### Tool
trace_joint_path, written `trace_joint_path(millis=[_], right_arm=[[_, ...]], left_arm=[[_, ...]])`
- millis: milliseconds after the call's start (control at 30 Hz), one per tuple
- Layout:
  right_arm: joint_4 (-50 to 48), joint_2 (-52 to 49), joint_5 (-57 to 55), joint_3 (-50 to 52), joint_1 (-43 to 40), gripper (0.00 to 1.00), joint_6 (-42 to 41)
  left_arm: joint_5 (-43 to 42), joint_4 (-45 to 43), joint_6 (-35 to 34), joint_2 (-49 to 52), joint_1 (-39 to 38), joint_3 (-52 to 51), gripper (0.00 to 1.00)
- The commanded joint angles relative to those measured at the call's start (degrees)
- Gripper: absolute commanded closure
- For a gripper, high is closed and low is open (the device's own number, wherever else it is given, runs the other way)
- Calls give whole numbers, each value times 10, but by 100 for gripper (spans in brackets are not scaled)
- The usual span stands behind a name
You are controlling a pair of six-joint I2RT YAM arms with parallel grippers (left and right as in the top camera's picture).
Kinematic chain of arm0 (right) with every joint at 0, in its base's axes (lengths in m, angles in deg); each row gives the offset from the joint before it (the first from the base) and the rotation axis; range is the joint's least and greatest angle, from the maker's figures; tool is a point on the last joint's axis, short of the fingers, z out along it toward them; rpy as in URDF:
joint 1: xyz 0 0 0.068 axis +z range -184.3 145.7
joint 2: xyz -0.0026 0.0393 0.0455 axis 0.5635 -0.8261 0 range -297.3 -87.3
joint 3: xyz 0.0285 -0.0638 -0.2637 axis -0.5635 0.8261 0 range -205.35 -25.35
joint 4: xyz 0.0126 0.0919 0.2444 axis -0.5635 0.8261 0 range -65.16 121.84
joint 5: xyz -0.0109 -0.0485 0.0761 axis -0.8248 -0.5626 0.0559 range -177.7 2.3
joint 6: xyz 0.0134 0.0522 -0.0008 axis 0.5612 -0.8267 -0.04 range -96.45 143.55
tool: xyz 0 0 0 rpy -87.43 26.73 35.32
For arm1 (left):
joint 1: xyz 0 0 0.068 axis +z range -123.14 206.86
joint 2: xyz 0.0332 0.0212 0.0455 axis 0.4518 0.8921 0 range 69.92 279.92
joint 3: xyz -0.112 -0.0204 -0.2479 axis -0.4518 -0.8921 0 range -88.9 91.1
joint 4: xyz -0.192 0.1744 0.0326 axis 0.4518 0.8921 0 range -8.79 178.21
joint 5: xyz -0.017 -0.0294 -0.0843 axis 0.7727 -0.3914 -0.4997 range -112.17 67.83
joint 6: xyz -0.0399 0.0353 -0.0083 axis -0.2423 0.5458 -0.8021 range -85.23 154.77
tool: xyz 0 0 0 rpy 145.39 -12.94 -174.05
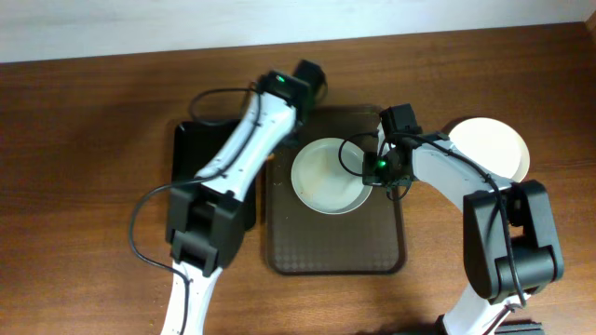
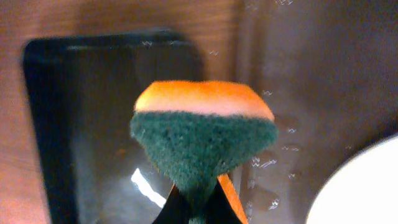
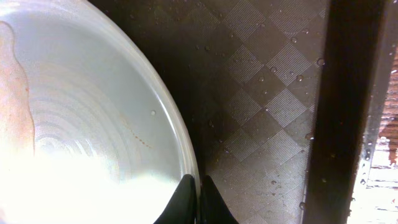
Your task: Clean dirty plates on tray and stack at the side
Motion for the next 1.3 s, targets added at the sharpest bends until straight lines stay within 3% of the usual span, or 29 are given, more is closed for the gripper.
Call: trace_joint_path(millis=[0, 67, 100, 200, 300, 400, 433, 467, 500, 533, 600, 633, 733, 933, 1033, 1267], right_arm=[[11, -23, -40, 12, -4, 96, -3], [11, -23, -40, 12, -4, 96, -2], [11, -23, -40, 12, -4, 96, 9], [10, -23, -40, 12, -4, 96, 13], [9, -23, -40, 12, -4, 96, 13], [10, -23, -40, 12, -4, 96, 13], [10, -23, -40, 12, -4, 96, 13], [10, -23, -40, 12, -4, 95, 15], [9, -23, -40, 12, -4, 89, 17], [10, -23, -40, 12, -4, 89, 17], [5, -23, -40, 12, -4, 89, 22], [3, -23, -40, 11, -4, 96, 28], [31, -15, -17, -18, -4, 96, 58], [208, 14, -10, -235, 54, 96, 116], [175, 13, -9, -270, 106, 96, 93], [-55, -25, -73, -269, 257, 96, 98]], left_arm=[[-78, 89, 1, -4, 60, 127, 100], [-124, 135, 56, -4, 107, 162, 100], [-160, 147, 107, -3, 139, 160, 100], [-213, 146, 172, -2, 177, 121, 100], [-212, 122, 175, -2, 201, 30, 100], [-216, 105, 169, -2, 216, -24, 88], [-216, 109, 169, -2, 225, -32, 70], [-217, 114, 169, -3, 229, -32, 62], [-223, 121, 169, -20, 237, -32, 41], [-234, 121, 169, -45, 244, -32, 2], [-242, 121, 169, -104, 256, -32, 0], [-242, 121, 169, -131, 260, -32, 0], [-237, 121, 169, -226, 278, -32, 0], [-187, 142, 170, -354, 322, -32, 1], [-184, 157, 170, -374, 322, -32, 0], [-184, 172, 169, -378, 322, -32, 0]])
